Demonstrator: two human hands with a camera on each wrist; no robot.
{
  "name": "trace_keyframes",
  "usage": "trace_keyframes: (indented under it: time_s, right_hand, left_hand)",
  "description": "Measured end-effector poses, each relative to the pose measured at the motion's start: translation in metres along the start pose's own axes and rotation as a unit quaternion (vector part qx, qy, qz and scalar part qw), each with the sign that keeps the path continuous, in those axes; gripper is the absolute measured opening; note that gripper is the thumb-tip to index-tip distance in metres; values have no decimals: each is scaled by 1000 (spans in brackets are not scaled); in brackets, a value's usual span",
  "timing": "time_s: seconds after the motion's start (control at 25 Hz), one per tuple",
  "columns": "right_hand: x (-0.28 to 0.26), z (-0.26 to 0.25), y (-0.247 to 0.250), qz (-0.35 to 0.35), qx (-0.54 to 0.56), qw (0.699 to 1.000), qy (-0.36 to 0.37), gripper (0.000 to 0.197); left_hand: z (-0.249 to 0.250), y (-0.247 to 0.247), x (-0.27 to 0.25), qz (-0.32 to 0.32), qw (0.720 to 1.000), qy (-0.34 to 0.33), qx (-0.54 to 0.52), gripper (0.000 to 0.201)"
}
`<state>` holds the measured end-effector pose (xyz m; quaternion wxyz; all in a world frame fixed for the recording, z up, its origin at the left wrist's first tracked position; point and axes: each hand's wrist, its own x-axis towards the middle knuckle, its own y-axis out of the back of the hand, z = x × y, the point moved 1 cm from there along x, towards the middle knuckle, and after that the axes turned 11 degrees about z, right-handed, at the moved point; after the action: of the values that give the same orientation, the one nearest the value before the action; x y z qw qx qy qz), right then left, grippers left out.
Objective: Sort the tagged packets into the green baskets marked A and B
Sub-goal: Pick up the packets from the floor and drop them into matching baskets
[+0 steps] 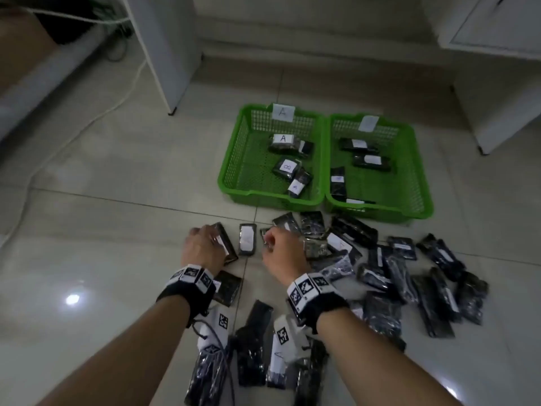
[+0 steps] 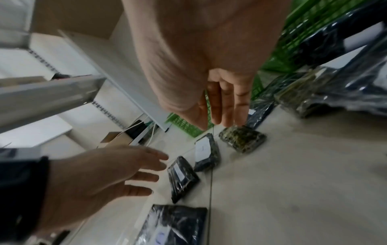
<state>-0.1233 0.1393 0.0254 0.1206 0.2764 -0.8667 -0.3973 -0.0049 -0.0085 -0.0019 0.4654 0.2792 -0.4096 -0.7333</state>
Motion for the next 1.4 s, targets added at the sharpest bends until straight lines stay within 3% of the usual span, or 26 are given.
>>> trace_keyframes:
  time_s: [0.16,0.32,0.44,0.56,0.64,0.72,0.8,0.88,0.96,1.0,1.08,1.16,1.28,1.4]
  right_hand:
    - [2,-9,-24,-35,-66,993,91,34]
    - [16,-19,-42,-80,-108,972,194,60]
    - [18,-4,-61,-148,-180,954,190,63]
    - [3,5,-62,-58,-185,956,220,47]
    - [-1,3,-56,14,-143,963,228,47]
    - [3,-3,-45,35,-37,985,163,61]
    - [9,-5,-32,41,82,996,19,61]
    - [17,-1,-17,49,223,966,-120,51]
    - [25,3,-1,12,351,914,-206,37]
    - [29,4,7,-7,404,885,-230,33]
    - [39,6,23,-26,484,838,-249,37]
    - [46,7,39,-33,510,827,-233,45]
    - [45,11,61,-24,500,840,-208,54]
    - [45,19,82,4,477,861,-176,53]
  left_hand:
    - [-4,-6,0,-104,978,-67,171,72]
    - [-4,-4,-15,-58,974,-83,201,74]
    - [-19,-5,-20,-43,982,-67,170,67]
    - [-32,-4,-25,-39,999,-16,34,67]
    - [-37,-6,-27,0,999,31,-45,69]
    - [-39,-6,-29,38,990,88,-102,66]
    - [-40,-6,-28,28,976,155,-153,59]
    - [-38,-6,-24,3,975,158,-156,38]
    - [-26,0,-21,11,970,157,-185,24]
    - [-17,4,-19,21,955,171,-243,25]
    - [6,18,-14,35,898,201,-390,21]
    - [27,30,-9,37,858,180,-480,13]
    - [50,43,0,74,893,85,-436,26]
    - [70,51,0,68,930,-20,-362,40]
